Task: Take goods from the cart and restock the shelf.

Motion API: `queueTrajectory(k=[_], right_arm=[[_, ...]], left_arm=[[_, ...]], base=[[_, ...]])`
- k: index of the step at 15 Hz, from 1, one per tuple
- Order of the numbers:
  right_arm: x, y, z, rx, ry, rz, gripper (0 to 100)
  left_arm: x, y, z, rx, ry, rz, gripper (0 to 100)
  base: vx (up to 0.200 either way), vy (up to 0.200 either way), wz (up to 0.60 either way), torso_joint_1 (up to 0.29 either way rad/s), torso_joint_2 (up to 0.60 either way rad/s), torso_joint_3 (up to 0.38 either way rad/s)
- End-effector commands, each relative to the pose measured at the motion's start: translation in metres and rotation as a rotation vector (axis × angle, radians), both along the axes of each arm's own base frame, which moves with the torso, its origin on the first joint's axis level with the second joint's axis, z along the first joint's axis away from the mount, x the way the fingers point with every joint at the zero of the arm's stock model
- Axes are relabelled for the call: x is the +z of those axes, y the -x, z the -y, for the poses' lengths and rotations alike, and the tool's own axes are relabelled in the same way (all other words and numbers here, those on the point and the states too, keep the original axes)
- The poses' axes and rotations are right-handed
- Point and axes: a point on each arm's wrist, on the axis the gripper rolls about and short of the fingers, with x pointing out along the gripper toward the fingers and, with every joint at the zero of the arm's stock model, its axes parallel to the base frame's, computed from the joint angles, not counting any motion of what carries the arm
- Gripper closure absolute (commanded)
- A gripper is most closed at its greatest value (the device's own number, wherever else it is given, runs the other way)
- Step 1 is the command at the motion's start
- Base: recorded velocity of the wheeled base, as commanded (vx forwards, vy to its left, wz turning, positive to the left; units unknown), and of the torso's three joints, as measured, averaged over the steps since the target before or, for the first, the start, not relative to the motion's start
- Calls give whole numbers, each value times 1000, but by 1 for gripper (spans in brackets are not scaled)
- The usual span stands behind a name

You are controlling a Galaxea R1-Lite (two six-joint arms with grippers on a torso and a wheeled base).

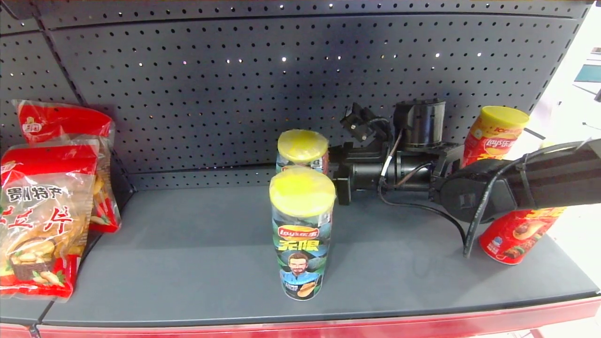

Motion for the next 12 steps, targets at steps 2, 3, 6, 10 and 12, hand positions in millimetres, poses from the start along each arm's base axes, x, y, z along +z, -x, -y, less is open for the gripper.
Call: queueTrajectory(k=[2, 3, 6, 10, 12], right_arm=[[1, 1, 1, 2, -2, 3, 0], [1, 3, 4, -1, 0, 0, 0], [6, 9, 19, -26, 0, -2, 0], [11, 10, 31, -59, -6, -1, 0], [11, 7, 35, -71, -9, 3, 0]], left_arm=[[0, 0, 0, -1, 0, -2, 0], [0, 0, 0, 0, 0, -2, 0], [0, 0, 0, -1, 0, -2, 0], [0, 0, 0, 0, 0, -2, 0], [0, 0, 0, -1, 0, -2, 0]], base=[[0, 0, 0, 0, 0, 0], [0, 0, 0, 0, 0, 0], [0, 0, 0, 0, 0, 0], [0, 0, 0, 0, 0, 0], [0, 0, 0, 0, 0, 0]])
